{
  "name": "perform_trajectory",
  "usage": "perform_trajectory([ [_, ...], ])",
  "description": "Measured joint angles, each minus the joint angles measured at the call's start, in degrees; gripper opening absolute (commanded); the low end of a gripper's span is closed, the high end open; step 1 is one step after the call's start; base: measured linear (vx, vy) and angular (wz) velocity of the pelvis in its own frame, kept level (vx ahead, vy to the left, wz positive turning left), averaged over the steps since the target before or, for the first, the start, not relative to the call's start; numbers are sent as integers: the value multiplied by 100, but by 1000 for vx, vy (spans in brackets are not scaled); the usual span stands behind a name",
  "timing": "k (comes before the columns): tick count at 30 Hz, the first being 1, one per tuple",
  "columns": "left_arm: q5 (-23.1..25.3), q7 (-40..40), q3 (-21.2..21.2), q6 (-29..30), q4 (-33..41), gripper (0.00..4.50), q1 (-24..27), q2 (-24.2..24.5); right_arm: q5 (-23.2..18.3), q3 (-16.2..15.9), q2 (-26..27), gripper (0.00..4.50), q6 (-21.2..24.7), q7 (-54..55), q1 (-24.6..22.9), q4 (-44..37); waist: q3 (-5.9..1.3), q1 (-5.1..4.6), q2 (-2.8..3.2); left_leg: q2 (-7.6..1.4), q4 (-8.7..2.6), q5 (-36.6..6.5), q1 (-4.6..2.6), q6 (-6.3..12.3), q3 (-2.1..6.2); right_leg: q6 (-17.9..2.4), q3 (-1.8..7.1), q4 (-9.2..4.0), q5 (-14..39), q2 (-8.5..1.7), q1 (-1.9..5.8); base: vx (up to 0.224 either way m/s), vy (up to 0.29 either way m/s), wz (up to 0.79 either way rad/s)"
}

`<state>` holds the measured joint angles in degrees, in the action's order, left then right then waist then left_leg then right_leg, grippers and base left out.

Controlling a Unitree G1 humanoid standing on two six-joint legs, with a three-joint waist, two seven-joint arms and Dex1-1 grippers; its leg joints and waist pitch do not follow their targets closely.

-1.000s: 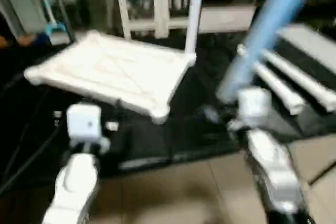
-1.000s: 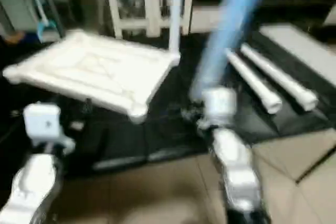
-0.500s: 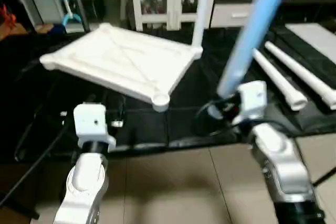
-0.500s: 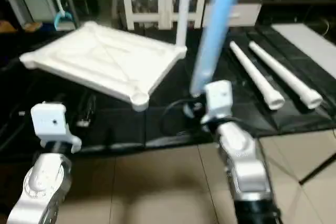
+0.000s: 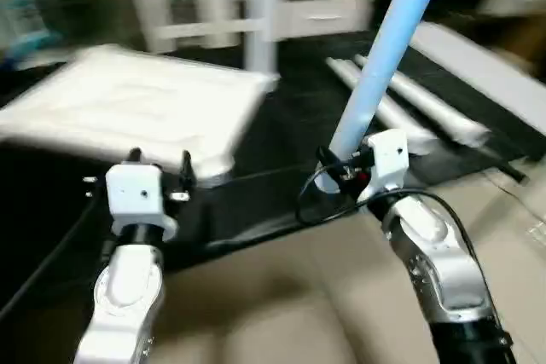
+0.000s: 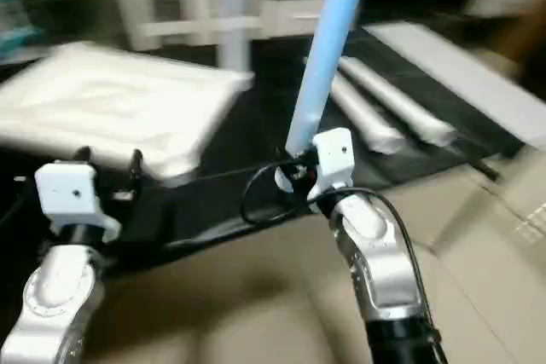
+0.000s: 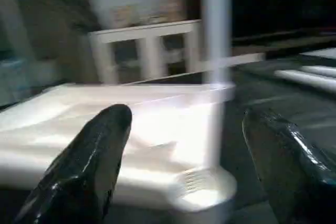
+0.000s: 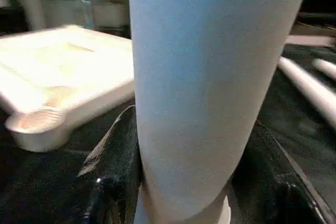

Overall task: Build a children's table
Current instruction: Move to table

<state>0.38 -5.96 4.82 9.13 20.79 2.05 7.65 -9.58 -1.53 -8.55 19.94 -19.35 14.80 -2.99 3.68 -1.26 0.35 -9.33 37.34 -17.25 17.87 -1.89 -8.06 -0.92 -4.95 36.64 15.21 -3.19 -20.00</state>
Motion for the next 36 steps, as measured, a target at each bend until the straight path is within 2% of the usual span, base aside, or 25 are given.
perform_trajectory([
  [3,72,20,-14,0,3,380,61,7,-1,-7,-2,186,1,-42,1,103,-31,59,89,103,-22,121,290,79,147,-45,-36,-6,14,92,95,100,-8,-5],
  [6,109,14,-170,3,5,380,145,50,-24,-244,114,186,10,-177,102,106,-66,21,134,29,-94,258,189,-40,227,-99,-81,-183,72,173,208,188,58,-8],
  [7,110,11,-215,6,4,380,158,63,-53,-340,129,186,12,-224,178,104,-75,-19,108,71,-118,228,149,-9,235,-208,-47,-95,138,156,200,231,63,5],
  [9,134,5,-298,12,6,380,168,89,-88,-392,112,186,9,-298,277,101,-105,-70,51,167,-119,104,14,26,248,-154,11,417,179,41,2,216,25,2],
  [10,162,5,-302,13,20,380,166,91,-90,-391,87,186,7,-335,282,99,-129,-81,-8,230,-125,61,-28,64,261,-64,65,486,166,-21,-125,177,-13,-6],
  [11,172,5,-293,13,73,380,146,88,-89,-390,41,186,-2,-380,270,97,-159,-110,-158,478,-105,-2,2,169,452,96,206,147,101,-151,-134,116,-37,20],
  [12,177,6,-281,22,50,380,106,62,-86,-365,-35,186,-13,-399,238,98,-142,-163,-156,542,13,-87,80,416,529,200,223,196,95,-165,-98,116,-37,20],
  [13,176,21,-100,39,41,380,64,-60,-53,-308,-187,186,-14,-425,140,127,-130,-82,-134,524,350,-175,222,928,510,215,165,116,148,-170,6,125,-26,53],
  [14,178,25,-51,42,43,380,98,-64,29,-265,-245,186,-10,-427,92,198,-132,-19,-126,528,691,-178,443,932,459,218,56,-47,144,-212,149,167,-22,52],
  [16,192,23,-118,43,52,380,100,-34,49,-300,-225,186,-10,-463,103,197,-134,64,-32,443,498,-112,633,825,411,180,-230,-328,165,-232,445,171,-17,52],
  [17,205,23,-159,41,59,380,96,-29,47,-342,-193,186,-12,-479,156,185,-134,135,121,269,120,-51,640,787,361,190,-533,-450,197,-205,668,194,58,59],
  [18,210,24,-174,41,61,380,95,-19,45,-350,-165,186,-18,-482,187,180,-101,159,243,154,13,241,607,736,349,237,-724,-490,269,-172,864,194,58,59],
  [19,214,24,-212,41,62,380,126,5,44,-395,-124,186,-19,-485,189,181,-70,150,291,142,30,384,485,415,460,294,-774,-419,376,-131,949,270,82,55],
  [20,219,20,-329,43,50,380,165,42,13,-559,33,186,-15,-493,259,184,-75,114,204,294,58,324,462,283,491,93,-428,76,551,-105,739,299,59,44],
  [21,221,22,-396,55,-3,380,166,59,-24,-607,93,186,-15,-495,296,183,-97,121,161,334,96,247,426,313,485,61,-229,493,575,-24,513,299,59,44],
  [22,221,27,-396,58,-15,380,168,55,-70,-604,88,186,-15,-491,291,182,-92,141,191,376,99,195,372,336,469,88,-102,704,572,39,286,228,83,26],
  [24,220,61,-382,57,-4,380,159,34,-86,-542,-8,186,-15,-474,285,183,-113,140,129,503,57,97,202,371,362,320,-8,764,443,78,-248,170,97,8],
  [26,216,74,-370,56,0,380,149,26,-83,-465,-49,186,-17,-465,273,183,-84,119,-36,673,-19,-18,-25,374,176,315,114,440,229,57,-491,149,19,-2],
  [27,215,81,-360,54,7,380,138,27,-82,-439,-62,186,-19,-462,265,183,-61,117,-143,750,-65,-50,-104,355,49,124,163,158,2,-9,-495,144,-12,-3],
  [28,175,136,-325,55,6,380,128,15,-81,-394,-88,186,-20,-463,234,183,-57,123,-258,765,-42,-99,-187,343,-64,-62,300,87,-343,-16,-405,155,-84,15],
  [29,56,274,-186,42,0,380,112,-106,-80,-285,-165,186,-17,-460,143,188,-52,168,-217,709,139,-234,-203,568,-35,-106,373,79,-353,67,-308,164,-91,29],
  [31,-143,519,-92,36,9,380,127,-115,-83,-211,-197,186,-9,-464,110,197,-45,254,-197,698,342,-202,-113,513,199,-120,499,21,-320,184,-203,154,-66,24],
  [33,-416,987,-43,-28,26,380,127,124,-177,-178,-257,186,-10,-532,120,156,-72,341,-108,503,215,65,102,124,417,-127,513,51,-283,266,-178,125,1,8],
  [34,-537,1210,-44,-102,25,380,126,222,-227,-160,-300,186,-10,-620,120,140,-77,365,-7,326,63,207,195,-153,442,-98,488,74,-279,339,-186,0,0,0],
  [36,-849,1899,-62,-152,21,399,132,712,-456,-193,-290,186,15,-900,105,123,-76,376,26,255,126,203,287,-132,421,-61,448,42,-294,333,-216,0,0,0],
])
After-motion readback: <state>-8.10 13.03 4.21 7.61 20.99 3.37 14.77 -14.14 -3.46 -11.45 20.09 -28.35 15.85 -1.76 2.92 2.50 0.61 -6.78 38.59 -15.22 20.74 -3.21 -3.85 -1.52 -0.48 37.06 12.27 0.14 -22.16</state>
